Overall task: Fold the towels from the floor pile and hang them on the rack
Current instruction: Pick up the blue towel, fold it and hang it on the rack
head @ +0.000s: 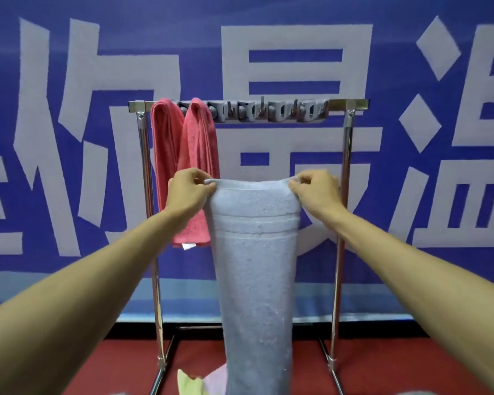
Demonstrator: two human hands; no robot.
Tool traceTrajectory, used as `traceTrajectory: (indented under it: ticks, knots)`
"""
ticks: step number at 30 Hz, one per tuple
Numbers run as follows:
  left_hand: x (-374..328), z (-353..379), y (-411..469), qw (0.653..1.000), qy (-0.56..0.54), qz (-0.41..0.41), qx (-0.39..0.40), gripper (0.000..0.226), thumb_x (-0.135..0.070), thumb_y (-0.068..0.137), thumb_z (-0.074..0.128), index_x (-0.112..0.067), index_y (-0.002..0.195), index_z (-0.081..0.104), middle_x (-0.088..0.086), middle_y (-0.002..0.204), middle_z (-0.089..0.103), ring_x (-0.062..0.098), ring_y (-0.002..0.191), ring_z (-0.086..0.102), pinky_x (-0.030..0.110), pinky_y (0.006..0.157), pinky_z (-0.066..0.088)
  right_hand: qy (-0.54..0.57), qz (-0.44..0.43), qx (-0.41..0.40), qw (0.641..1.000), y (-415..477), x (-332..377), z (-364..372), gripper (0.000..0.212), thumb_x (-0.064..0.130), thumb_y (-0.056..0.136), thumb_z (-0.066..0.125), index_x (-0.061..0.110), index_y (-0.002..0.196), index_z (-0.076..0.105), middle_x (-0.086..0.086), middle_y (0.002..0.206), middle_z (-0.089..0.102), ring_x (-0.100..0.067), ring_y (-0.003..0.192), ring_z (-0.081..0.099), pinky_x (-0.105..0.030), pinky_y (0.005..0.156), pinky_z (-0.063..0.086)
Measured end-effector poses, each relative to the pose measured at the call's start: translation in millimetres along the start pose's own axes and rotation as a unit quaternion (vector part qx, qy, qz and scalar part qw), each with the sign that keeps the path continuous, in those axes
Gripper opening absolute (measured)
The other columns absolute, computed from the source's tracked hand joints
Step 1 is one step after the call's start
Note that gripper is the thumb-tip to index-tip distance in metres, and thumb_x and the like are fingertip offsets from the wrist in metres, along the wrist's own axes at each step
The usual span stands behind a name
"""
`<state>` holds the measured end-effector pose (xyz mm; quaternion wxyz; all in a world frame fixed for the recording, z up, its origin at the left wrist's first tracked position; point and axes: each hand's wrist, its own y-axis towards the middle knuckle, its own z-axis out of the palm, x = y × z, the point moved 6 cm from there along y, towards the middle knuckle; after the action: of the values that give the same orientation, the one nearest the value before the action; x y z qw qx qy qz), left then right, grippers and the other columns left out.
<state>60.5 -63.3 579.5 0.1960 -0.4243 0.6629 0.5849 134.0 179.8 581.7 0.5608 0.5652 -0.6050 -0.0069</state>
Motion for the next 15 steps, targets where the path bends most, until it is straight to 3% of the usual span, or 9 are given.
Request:
traceTrajectory:
  ticks: [3,5,7,11,15]
  knots:
    - [41.1,17.6,-19.5,0.997,-0.005,-0.063,0.035,0.019,-0.009,0.082,0.065,-0.022,0.068,0.067,-0.003,0.067,0.063,0.011,0.062,0.056,0.022,0.052,0.049,0.017,0.039,0.042,0.998,-20.8,-36.8,17.5,0.018,0.019,0.09,0.061,0.007,0.082,0.072,-0.004,0.08,0.068,-0.012,0.071,0.057,-0.023,0.061,0.049]
    - [63.4,32.2,-32.3,0.992,-0.022,-0.108,0.056,0.015,-0.007,0.082,0.064,-0.017,0.072,0.07,-0.001,0.063,0.06,0.012,0.058,0.053,0.02,0.048,0.047,0.053,0.094,0.049,0.993,-30.3,-64.5,29.0,0.019,0.018,0.087,0.062,0.002,0.08,0.071,-0.01,0.079,0.067,-0.013,0.07,0.057,-0.036,0.063,0.055]
    - [86.5,47.1,-45.2,0.983,-0.043,-0.157,0.083,0.013,-0.004,0.081,0.062,-0.011,0.076,0.072,0.003,0.059,0.055,0.013,0.053,0.046,0.02,0.047,0.045,0.092,0.142,0.064,0.984,-40.2,-88.7,40.1,0.021,0.015,0.084,0.063,-0.004,0.079,0.069,-0.017,0.076,0.065,-0.017,0.067,0.054,-0.04,0.059,0.054]
    - [138.4,69.1,-76.5,0.951,-0.103,-0.272,0.1,0.007,-0.002,0.076,0.065,-0.007,0.073,0.069,0.009,0.063,0.054,0.017,0.051,0.046,0.02,0.048,0.045,0.165,0.217,0.105,0.956,-70.7,-128.1,59.2,0.011,0.006,0.082,0.063,-0.001,0.077,0.07,-0.005,0.061,0.056,-0.01,0.051,0.049,-0.02,0.047,0.044]
    - [174.1,90.7,-115.5,0.906,-0.169,-0.376,0.095,0.003,-0.003,0.081,0.065,-0.005,0.079,0.064,0.007,0.064,0.057,0.018,0.054,0.055,0.02,0.046,0.049,0.243,0.316,0.086,0.913,-102.8,-167.5,79.6,0.009,0.004,0.082,0.061,0.004,0.074,0.066,-0.005,0.06,0.055,-0.013,0.052,0.05,-0.02,0.044,0.046]
